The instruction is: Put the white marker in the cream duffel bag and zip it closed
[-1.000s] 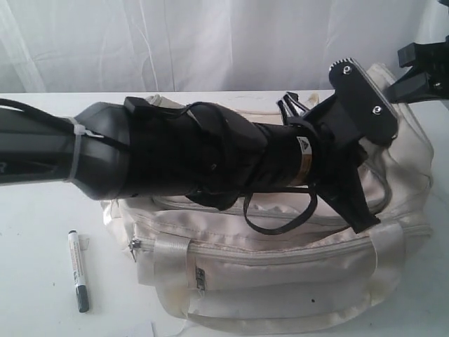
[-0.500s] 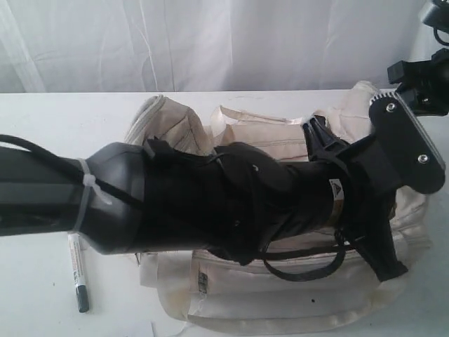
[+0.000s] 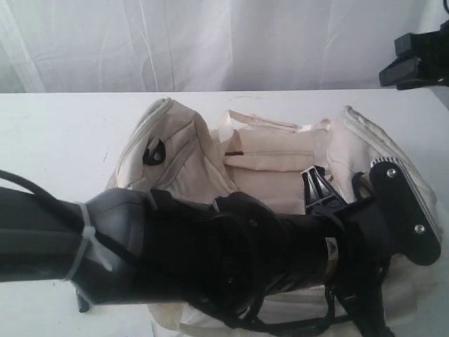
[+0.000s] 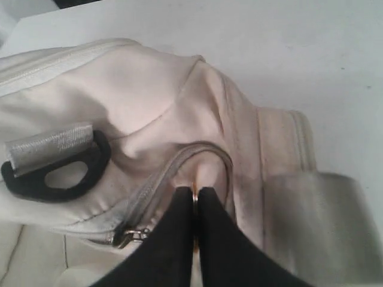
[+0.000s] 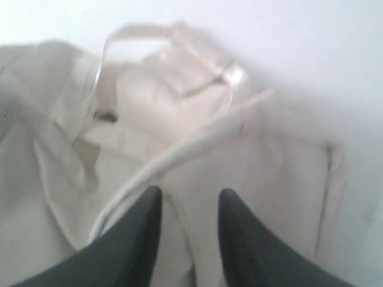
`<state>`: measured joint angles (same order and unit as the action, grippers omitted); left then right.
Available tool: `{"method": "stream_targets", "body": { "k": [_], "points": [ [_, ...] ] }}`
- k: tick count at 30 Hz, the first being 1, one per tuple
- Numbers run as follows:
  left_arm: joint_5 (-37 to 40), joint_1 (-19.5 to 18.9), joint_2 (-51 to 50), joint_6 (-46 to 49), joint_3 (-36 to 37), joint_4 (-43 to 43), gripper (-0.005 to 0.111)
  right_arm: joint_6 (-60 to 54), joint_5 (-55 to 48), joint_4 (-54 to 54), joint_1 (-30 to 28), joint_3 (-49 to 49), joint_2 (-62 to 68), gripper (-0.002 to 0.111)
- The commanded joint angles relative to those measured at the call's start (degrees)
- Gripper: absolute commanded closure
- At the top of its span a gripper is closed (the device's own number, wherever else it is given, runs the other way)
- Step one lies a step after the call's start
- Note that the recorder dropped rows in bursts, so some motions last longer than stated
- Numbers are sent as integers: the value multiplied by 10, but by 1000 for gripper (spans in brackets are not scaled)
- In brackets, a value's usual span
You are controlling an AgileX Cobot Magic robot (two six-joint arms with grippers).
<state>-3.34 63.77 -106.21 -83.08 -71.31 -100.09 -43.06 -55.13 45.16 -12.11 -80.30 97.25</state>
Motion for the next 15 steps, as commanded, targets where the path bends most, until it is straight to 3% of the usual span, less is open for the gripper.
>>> {"method": "stream_targets", "body": {
  "k": [1, 10, 15],
  "points": [
    [-25, 9, 3, -6, 2, 1, 107, -9, -1, 5, -1, -4, -33, 54],
    [7, 9, 3, 12, -21, 1, 107, 103, -74, -169, 81, -2, -68, 54],
    [52, 9, 3, 32, -21, 1, 107, 130, -95, -183, 108, -1, -68, 54]
  ]
}}
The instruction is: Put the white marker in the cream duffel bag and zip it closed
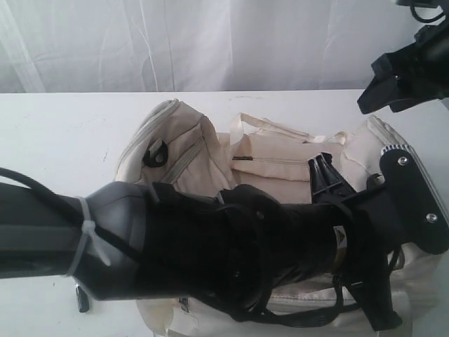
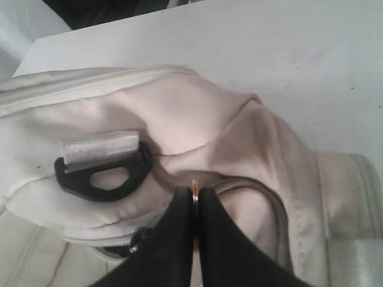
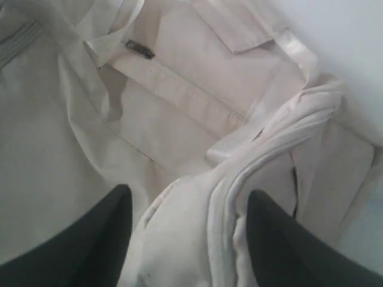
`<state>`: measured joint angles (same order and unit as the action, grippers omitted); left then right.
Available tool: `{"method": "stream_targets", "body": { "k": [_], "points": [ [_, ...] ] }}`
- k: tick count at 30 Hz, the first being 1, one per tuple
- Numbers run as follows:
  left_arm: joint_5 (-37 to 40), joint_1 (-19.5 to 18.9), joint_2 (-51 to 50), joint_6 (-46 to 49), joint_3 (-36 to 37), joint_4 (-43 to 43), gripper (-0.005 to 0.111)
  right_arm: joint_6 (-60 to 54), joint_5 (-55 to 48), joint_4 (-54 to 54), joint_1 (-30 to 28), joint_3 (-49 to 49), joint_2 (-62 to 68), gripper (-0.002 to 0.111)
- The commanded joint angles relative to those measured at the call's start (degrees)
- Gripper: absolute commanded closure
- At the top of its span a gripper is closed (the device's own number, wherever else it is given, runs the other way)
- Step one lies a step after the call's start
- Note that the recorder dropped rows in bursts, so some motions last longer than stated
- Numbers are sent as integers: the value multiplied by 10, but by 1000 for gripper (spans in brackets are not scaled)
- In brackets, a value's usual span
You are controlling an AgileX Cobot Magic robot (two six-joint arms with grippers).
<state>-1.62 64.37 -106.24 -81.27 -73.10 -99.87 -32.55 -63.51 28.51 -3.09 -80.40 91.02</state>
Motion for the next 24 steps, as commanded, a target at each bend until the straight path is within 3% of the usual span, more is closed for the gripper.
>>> {"method": "stream_targets", "body": {
  "k": [1, 9, 24],
  "points": [
    [41, 3, 3, 16, -4, -1, 107, 30, -10, -17, 22, -1, -5, 54],
    [47, 3, 3, 18, -4, -1, 107, 84, 21, -111, 54, 47, -5, 54],
    [48, 3, 3, 18, -4, -1, 107, 83, 71, -109, 89, 99, 18, 54]
  ]
}}
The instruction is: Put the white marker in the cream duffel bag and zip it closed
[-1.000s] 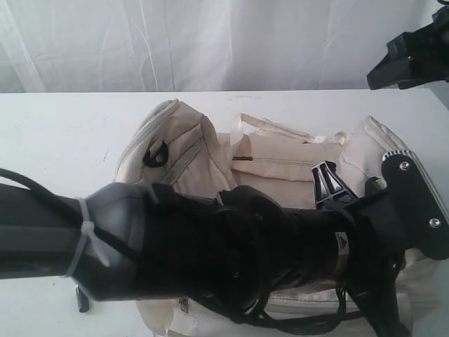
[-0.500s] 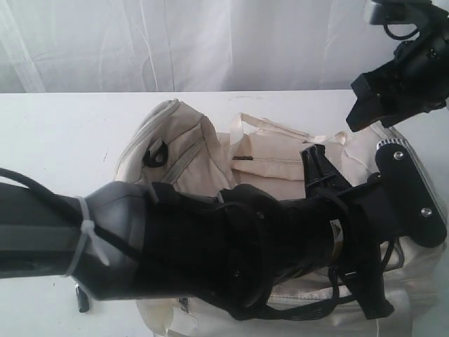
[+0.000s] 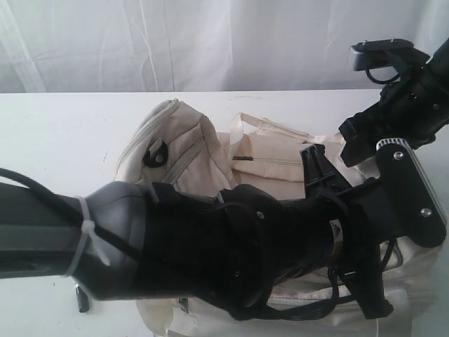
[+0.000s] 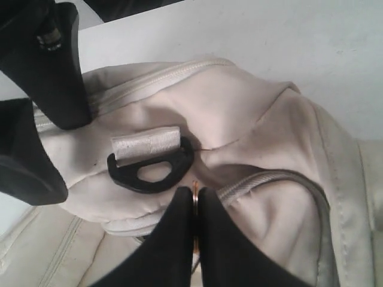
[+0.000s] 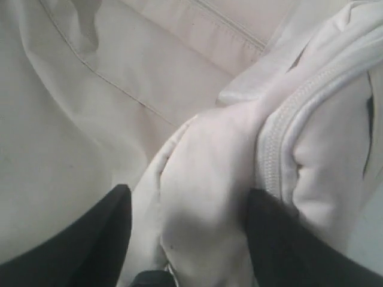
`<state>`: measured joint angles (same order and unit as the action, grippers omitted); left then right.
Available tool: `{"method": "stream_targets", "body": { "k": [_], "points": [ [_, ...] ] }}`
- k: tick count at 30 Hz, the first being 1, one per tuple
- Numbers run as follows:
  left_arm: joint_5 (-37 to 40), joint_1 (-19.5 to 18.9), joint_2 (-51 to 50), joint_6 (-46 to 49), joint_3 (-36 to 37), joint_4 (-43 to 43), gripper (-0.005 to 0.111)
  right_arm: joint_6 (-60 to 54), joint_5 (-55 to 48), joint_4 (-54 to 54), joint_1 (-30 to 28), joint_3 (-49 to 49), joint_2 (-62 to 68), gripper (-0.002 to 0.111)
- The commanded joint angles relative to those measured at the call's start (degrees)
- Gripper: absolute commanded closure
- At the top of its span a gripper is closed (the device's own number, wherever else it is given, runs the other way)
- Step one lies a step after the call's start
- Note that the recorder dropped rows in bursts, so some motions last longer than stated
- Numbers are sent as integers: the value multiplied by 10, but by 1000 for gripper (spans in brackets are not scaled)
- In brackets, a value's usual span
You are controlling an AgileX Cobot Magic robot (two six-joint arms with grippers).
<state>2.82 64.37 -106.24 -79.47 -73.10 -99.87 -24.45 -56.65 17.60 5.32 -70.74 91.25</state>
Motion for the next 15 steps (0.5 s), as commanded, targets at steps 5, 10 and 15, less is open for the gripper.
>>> {"method": "stream_targets", "body": {
  "k": [5, 10, 15],
  "points": [
    [4, 3, 3, 0, -4, -1, 107, 2, -4, -7, 5, 2, 44, 54],
    [20, 3, 3, 0, -4, -1, 107, 2, -1, -25, 5, 2, 61, 77],
    [42, 3, 3, 0, -4, -1, 107, -10, 19, -31, 5, 2, 65, 103]
  ]
}}
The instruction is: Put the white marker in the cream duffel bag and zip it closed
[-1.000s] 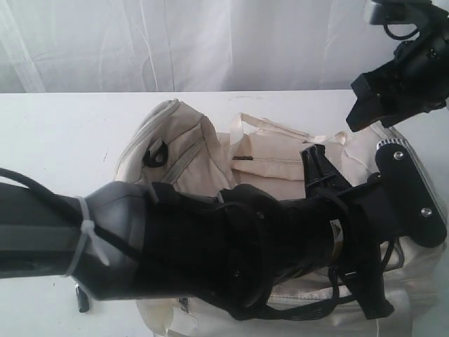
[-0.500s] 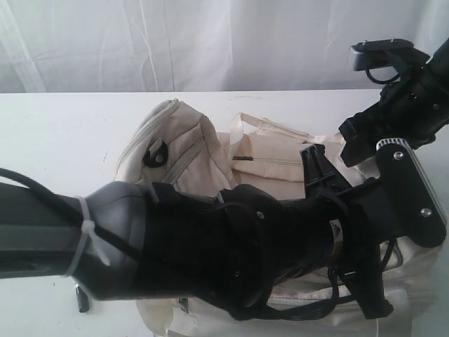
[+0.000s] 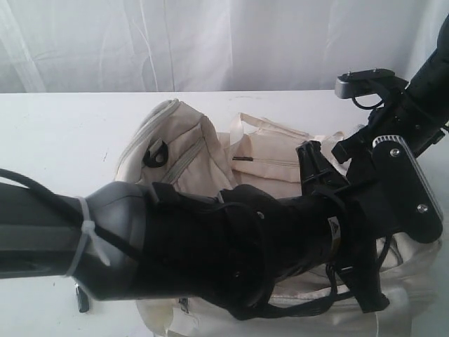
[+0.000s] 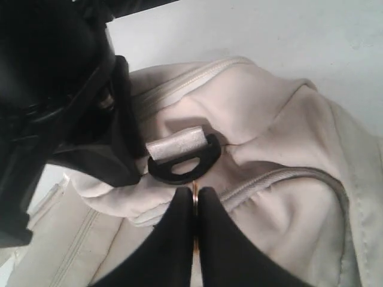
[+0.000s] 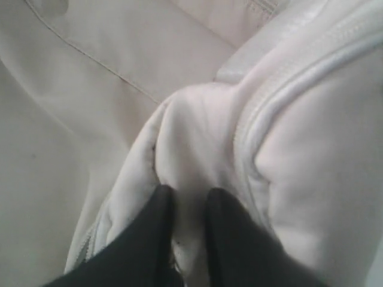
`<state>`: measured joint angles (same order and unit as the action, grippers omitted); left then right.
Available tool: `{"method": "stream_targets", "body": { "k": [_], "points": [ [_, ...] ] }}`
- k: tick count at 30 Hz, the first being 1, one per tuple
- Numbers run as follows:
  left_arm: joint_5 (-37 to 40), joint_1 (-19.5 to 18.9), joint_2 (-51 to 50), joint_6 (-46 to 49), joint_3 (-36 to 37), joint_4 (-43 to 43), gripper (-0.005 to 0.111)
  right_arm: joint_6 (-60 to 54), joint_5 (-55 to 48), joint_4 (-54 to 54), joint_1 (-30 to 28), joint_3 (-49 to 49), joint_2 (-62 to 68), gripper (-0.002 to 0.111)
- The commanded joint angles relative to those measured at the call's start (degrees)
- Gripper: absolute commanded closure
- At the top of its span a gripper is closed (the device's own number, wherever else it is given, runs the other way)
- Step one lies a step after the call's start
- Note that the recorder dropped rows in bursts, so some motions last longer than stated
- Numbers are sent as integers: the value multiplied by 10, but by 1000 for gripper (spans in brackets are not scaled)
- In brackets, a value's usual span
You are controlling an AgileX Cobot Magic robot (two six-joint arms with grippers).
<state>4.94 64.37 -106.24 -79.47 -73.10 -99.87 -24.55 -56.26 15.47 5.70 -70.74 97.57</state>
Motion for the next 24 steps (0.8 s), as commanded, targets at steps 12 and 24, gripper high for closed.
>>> {"method": "stream_targets", "body": {
  "k": [12, 24],
  "points": [
    [-22, 3, 3, -1, -4, -1, 107, -7, 92, -28, 1, 2, 2, 108],
    [-82, 3, 3, -4, -4, -1, 107, 14, 158, -36, 0, 0, 2, 108]
  ]
}}
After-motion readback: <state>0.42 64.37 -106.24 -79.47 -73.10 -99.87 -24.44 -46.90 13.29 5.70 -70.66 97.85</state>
